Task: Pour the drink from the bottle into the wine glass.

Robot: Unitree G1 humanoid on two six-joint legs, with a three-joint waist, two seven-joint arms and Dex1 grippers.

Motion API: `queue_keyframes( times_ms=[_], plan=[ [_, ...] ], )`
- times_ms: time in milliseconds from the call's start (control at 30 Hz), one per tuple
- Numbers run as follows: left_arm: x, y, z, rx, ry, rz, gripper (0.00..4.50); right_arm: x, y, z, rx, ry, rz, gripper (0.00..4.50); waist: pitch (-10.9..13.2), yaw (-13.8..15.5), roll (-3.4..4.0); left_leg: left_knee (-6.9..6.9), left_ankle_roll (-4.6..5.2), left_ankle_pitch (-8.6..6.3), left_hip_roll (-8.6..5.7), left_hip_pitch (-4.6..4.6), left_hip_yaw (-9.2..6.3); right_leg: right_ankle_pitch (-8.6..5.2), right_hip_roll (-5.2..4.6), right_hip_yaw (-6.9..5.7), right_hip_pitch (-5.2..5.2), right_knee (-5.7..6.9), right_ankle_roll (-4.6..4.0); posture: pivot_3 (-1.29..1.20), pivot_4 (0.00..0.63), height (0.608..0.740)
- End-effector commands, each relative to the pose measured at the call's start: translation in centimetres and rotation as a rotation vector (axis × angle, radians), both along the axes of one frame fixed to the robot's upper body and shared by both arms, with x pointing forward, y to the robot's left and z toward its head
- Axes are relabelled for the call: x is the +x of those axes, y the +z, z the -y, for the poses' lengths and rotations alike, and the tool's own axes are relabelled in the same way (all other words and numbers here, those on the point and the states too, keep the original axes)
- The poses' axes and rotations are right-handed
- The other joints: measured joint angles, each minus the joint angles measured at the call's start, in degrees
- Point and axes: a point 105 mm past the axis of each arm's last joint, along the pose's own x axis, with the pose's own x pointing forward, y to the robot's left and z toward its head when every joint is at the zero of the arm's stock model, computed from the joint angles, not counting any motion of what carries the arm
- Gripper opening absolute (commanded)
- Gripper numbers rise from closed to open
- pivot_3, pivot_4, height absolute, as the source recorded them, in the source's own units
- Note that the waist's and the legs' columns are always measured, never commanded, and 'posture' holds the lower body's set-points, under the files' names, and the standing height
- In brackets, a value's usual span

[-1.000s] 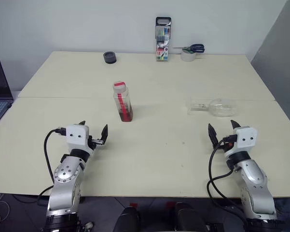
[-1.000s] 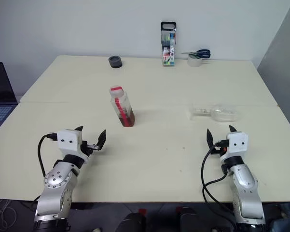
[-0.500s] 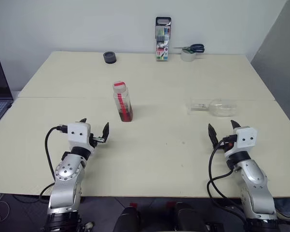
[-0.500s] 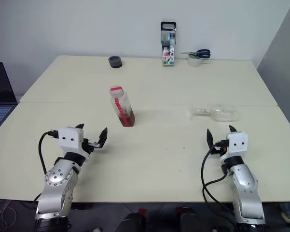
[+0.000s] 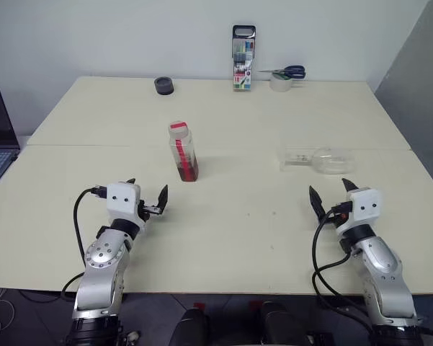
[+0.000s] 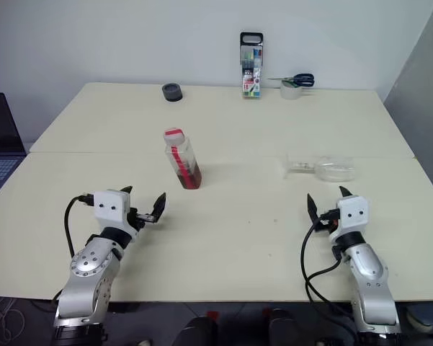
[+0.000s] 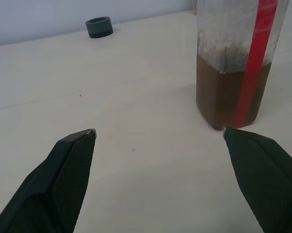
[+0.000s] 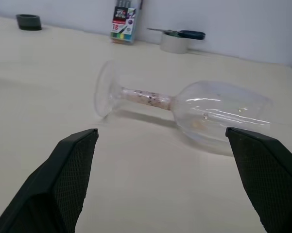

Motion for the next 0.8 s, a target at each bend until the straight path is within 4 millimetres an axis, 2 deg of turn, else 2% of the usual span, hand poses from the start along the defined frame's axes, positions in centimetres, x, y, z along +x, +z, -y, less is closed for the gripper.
queue_keyframes(
  times_ms=[33,167,267,533,800],
  plan=[
    [0.5,1.4,1.2,0.002,-0.045,0.046,4.48,-1.0,2.0,-2.5,0.033,0.196,0.014,4.50,0.02,0.00,0.02,0.00,0.00,0.00,0.00,0.00,0.00,0.00,0.00,0.00,0.00,0.00,0.00,0.00,0.150,0.740],
    [1.6,1.5,2.4,0.023,-0.071,0.041,4.48,-2.8,3.7,-5.7,0.072,0.495,-0.079,4.50,0.08,0.01,0.07,0.03,0.00,0.00,-0.02,-0.02,0.00,0.00,0.00,0.00,0.01,-0.01,0.00,0.00,0.150,0.740],
    [2.4,1.7,3.3,0.031,-0.085,0.043,4.48,-3.7,4.7,-6.7,0.063,0.619,-0.132,4.50,0.09,0.04,0.06,0.03,0.01,0.00,-0.03,-0.01,-0.04,0.00,0.00,-0.04,0.04,-0.01,0.00,0.00,0.150,0.740],
    [4.1,2.3,4.9,0.035,-0.127,0.057,4.48,-3.9,6.1,-7.2,0.008,0.691,-0.144,4.50,0.12,0.09,0.00,0.03,0.01,0.00,-0.04,-0.03,-0.04,0.00,0.01,-0.04,0.04,-0.03,0.01,0.00,0.150,0.740],
    [5.2,2.6,5.6,0.034,-0.152,0.064,4.48,-4.1,6.4,-7.3,-0.026,0.725,-0.138,4.50,0.13,0.09,-0.01,0.03,0.01,0.00,-0.03,-0.04,-0.03,0.00,0.01,-0.05,0.03,-0.04,0.01,0.00,0.150,0.740]
  ],
)
